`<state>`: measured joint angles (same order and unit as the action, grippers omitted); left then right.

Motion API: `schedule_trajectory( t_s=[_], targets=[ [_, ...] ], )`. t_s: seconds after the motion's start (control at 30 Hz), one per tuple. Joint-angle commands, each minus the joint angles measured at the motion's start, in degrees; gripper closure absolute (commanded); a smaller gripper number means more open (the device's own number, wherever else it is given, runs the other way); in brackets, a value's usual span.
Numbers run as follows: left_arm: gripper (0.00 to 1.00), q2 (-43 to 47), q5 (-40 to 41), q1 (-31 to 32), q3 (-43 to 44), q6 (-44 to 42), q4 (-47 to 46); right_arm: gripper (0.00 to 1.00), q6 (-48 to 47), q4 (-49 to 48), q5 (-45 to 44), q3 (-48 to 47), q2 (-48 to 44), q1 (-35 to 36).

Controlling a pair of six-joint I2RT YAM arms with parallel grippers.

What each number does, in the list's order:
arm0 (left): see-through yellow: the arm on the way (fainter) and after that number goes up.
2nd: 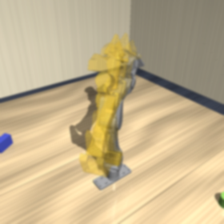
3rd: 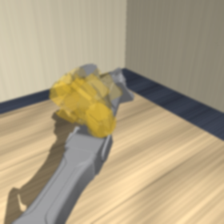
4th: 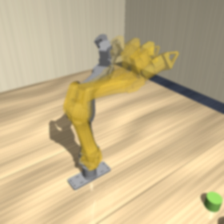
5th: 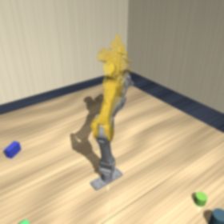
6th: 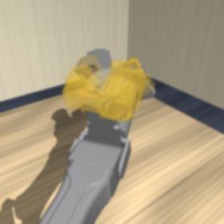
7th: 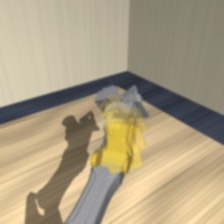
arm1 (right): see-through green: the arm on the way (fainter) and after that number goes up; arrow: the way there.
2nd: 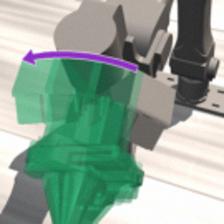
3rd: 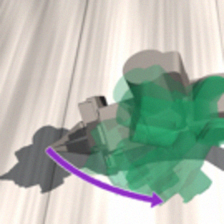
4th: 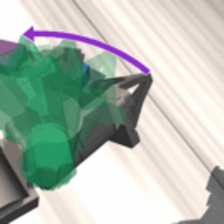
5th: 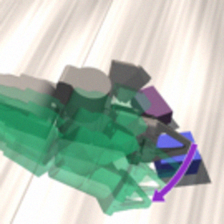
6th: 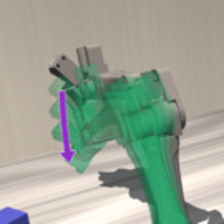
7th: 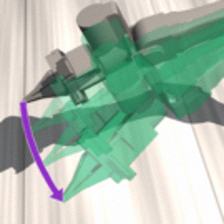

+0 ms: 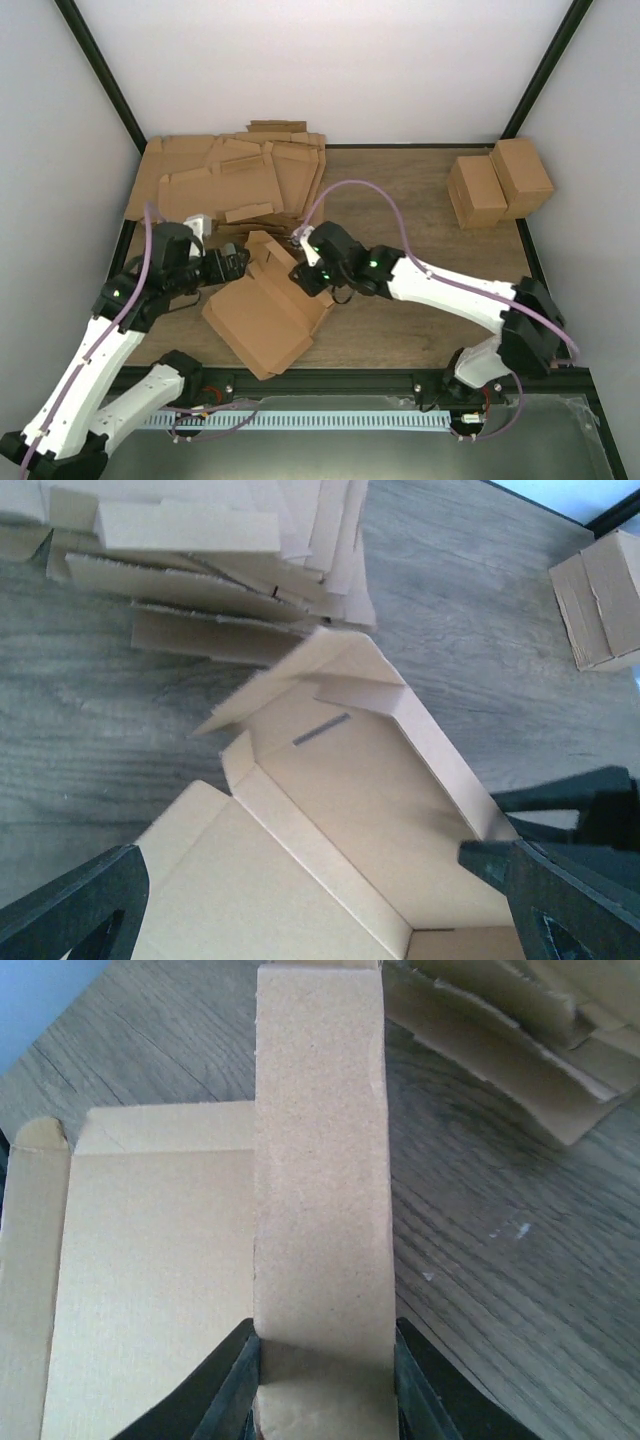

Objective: Fold the paper box

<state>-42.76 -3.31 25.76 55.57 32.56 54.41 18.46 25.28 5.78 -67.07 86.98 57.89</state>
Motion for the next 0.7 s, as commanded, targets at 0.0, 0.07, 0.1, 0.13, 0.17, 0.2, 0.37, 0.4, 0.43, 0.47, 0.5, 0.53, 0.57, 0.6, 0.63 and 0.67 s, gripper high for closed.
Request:
schedule_trajectory(
  t_s=[0.0, 0.07, 0.1, 0.13, 0.17, 0.2, 0.37, 0.4, 0.43, 0.47, 0.5, 0.53, 0.57, 0.6, 0.63, 0.67],
  targets=[
    [0.00, -4.74, -1.17, -0.41, 3.90, -6.91, 2.63, 0.70, -0.28, -9.66, -5.90, 7.73, -9.01, 0.30],
    [0.00, -6.37, -2.19, -0.44, 3.79, -8.50, 2.37, 0.70, 0.05, -12.57, -7.26, 11.94, -12.81, 0.27],
    [0.00, -7.36, -3.75, -0.47, 3.64, -10.10, 2.11, 0.70, 0.27, -13.97, -7.92, 14.62, -14.59, 0.25],
    [0.00, -8.40, -6.03, -0.46, 3.54, -12.38, 1.70, 0.70, 0.42, -15.13, -8.47, 16.58, -16.31, 0.29],
    [0.00, -9.19, -8.86, -0.47, 3.24, -14.87, 1.14, 0.70, 0.60, -16.25, -8.96, 18.29, -17.86, 0.29],
    [0.00, -10.25, -11.43, -0.50, 2.92, -17.14, 0.84, 0.70, 0.72, -17.16, -9.42, 19.90, -19.48, 0.30],
    [0.03, -13.73, -12.97, -0.48, 1.48, -21.92, 1.70, 0.70, 0.65, -19.26, -11.30, 24.65, -24.63, 0.27],
    [0.05, -14.13, -13.30, -0.45, 0.89, -21.67, 1.14, 0.70, 0.57, -19.27, -11.60, 25.16, -25.16, 0.25],
    [0.06, -14.63, -13.63, -0.46, 0.18, -21.21, 0.56, 0.70, 0.30, -19.40, -11.74, 25.51, -25.58, 0.27],
    [0.08, -15.27, -14.07, -0.45, -0.44, -20.88, -0.08, 0.70, 0.16, -19.37, -11.99, 25.79, -25.90, 0.29],
    [0.09, -15.90, -14.30, -0.45, -1.14, -20.60, -0.74, 0.70, 0.14, -19.29, -12.33, 25.95, -26.06, 0.30],
    [0.11, -16.61, -14.32, -0.45, -1.55, -20.20, -1.32, 0.70, 0.10, -19.04, -12.66, 25.93, -26.21, 0.30],
    [0.12, -17.31, -14.54, -0.45, -1.91, -20.05, -2.13, 0.70, 0.09, -18.88, -12.90, 25.93, -26.36, 0.30],
    [0.14, -17.94, -14.89, -0.49, -2.46, -19.87, -3.11, 0.70, 0.09, -18.93, -13.16, 25.98, -26.67, 0.25],
    [0.15, -18.53, -15.02, -0.59, -3.33, -19.70, -4.18, 0.71, 0.09, -19.07, -13.41, 26.27, -27.29, 0.29],
    [0.17, -19.32, -14.93, -0.74, -4.16, -19.65, -5.22, 0.71, 0.02, -19.34, -13.61, 26.64, -27.84, 0.29]
  ],
)
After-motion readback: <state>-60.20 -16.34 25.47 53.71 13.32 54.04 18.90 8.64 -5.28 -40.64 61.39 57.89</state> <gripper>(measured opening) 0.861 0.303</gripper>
